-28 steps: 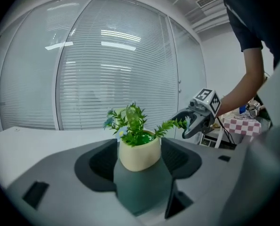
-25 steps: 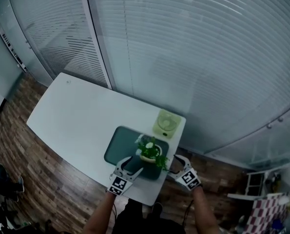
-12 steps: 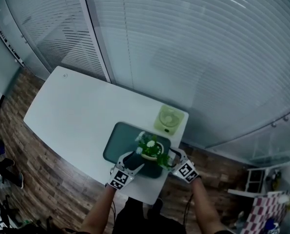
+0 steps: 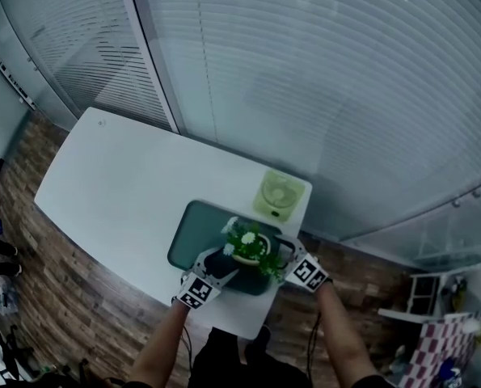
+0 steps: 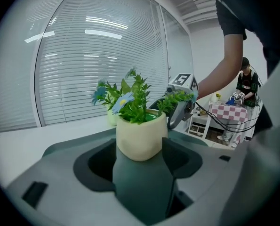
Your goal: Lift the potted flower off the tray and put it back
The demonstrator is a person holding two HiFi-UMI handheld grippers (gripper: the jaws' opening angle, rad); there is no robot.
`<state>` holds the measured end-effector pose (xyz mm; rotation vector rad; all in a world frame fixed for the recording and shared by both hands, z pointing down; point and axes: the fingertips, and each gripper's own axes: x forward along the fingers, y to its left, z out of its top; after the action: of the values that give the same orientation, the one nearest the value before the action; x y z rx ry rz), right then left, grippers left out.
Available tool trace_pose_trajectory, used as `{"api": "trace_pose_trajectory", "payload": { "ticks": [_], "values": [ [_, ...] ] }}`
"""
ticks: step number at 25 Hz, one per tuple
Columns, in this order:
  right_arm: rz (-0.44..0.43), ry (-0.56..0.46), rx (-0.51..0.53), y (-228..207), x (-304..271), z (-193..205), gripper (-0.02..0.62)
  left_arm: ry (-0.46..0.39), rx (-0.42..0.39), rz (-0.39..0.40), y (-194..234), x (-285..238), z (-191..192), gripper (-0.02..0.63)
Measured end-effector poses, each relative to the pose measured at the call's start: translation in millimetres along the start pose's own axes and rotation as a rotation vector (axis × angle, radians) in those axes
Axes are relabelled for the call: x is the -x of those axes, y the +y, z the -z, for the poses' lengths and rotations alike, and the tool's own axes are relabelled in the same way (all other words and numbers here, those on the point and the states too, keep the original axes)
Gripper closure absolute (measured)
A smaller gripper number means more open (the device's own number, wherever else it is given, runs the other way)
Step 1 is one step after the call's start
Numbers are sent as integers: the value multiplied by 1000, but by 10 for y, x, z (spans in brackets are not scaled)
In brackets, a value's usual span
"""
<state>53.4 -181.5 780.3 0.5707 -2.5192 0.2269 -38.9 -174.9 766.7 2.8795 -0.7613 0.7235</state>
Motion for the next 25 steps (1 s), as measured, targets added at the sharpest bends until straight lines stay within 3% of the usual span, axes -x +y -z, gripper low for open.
{"api": "trace_pose_trajectory", "payload": {
  "ticks": [10,25],
  "values": [
    [-76,34,42,88,-112,-125,221,6,-63,51,-43,-115,-179,321],
    [-41,7,23,58,-182,-135,221,33,33,56,28,-183,-117,318]
  ]
}}
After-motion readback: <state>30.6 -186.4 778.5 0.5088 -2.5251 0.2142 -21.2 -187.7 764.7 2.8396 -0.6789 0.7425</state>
